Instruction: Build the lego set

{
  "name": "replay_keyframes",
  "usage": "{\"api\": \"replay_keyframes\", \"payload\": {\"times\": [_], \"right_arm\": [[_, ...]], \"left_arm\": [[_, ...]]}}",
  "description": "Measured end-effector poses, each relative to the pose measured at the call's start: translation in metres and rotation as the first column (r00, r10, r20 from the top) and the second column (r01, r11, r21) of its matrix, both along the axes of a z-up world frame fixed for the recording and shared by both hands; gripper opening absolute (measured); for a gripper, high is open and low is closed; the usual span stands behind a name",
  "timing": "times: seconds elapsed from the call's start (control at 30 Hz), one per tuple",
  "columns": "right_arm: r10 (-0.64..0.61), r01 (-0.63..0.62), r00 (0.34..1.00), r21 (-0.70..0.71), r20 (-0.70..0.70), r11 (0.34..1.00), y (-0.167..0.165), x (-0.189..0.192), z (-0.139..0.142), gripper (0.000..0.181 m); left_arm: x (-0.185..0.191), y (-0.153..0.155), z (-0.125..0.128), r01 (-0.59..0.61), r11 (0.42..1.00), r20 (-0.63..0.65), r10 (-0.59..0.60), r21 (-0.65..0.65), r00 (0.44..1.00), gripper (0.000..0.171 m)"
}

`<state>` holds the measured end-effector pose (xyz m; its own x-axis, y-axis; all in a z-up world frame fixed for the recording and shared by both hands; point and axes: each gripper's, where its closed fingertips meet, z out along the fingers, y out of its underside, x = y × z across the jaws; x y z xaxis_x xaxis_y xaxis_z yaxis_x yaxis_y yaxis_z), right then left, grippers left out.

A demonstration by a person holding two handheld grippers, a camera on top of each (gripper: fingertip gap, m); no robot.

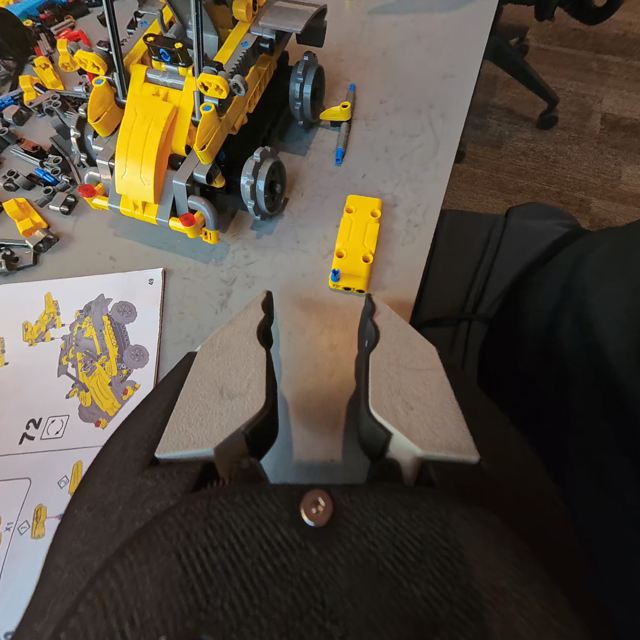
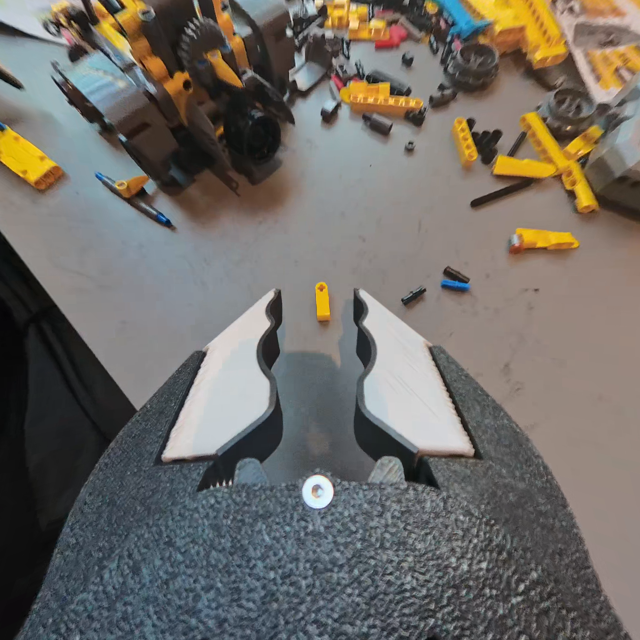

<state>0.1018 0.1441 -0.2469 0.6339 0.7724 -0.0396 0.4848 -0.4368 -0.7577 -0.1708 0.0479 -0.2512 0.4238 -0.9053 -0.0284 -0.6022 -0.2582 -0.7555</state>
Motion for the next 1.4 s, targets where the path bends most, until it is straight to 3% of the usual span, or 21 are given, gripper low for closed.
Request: {"api": "replay_keyframes", "payload": {"times": [0.13, 0.2, 0.33, 0.5, 0.7, 0.9, 1.17, 1.27, 1.4], "right_arm": [[-0.01, 0.013, 0.998, -0.055, 0.056, 0.998, 0.003, 0.0, -0.017, 0.025], [0.01, -0.006, 0.999, -0.083, 0.045, 0.997, -0.001, -0.004, -0.017, 0.008], [0.056, -0.054, 0.998, -0.121, 0.012, 0.991, -0.016, -0.024, -0.016, 0.008], [0.084, -0.083, 0.996, -0.072, 0.014, 0.994, -0.016, -0.032, -0.005, 0.021], [-0.06, 0.056, 0.994, -0.037, -0.094, 0.998, 0.018, 0.003, 0.024, 0.024], [-0.135, 0.134, 0.984, -0.021, -0.114, 0.991, 0.028, 0.017, 0.008, 0.024], [-0.131, 0.127, 0.987, -0.047, -0.091, 0.991, 0.033, 0.017, -0.001, 0.025], [-0.133, 0.129, 0.985, -0.048, -0.105, 0.99, 0.035, 0.019, 0.001, 0.025], [-0.142, 0.13, 0.978, -0.083, -0.151, 0.988, 0.037, 0.021, 0.002, 0.026]], "left_arm": [[0.002, 0.0, -0.003, 0.008, 1.0, -0.011, -0.009, -0.017, 1.0, 0.049], [0.002, 0.0, -0.003, 0.012, 1.0, -0.011, -0.012, -0.023, 1.0, 0.049], [0.002, -0.002, -0.003, 0.018, 1.0, -0.009, -0.018, -0.016, 1.0, 0.047], [0.002, -0.005, -0.007, 0.029, 0.999, -0.036, -0.029, -0.02, 0.999, 0.047], [0.0, -0.006, -0.007, 0.026, 1.0, -0.04, -0.026, -0.004, 0.999, 0.044], [0.001, -0.006, -0.007, 0.028, 0.999, -0.035, -0.029, -0.022, 0.999, 0.043], [0.013, -0.011, -0.008, 0.067, 0.997, -0.028, -0.068, -0.045, 0.997, 0.046], [0.02, -0.01, -0.008, 0.075, 0.995, -0.023, -0.077, -0.06, 0.997, 0.041], [0.026, -0.007, -0.008, 0.066, 0.996, -0.023, -0.068, -0.058, 0.997, 0.022]]}}
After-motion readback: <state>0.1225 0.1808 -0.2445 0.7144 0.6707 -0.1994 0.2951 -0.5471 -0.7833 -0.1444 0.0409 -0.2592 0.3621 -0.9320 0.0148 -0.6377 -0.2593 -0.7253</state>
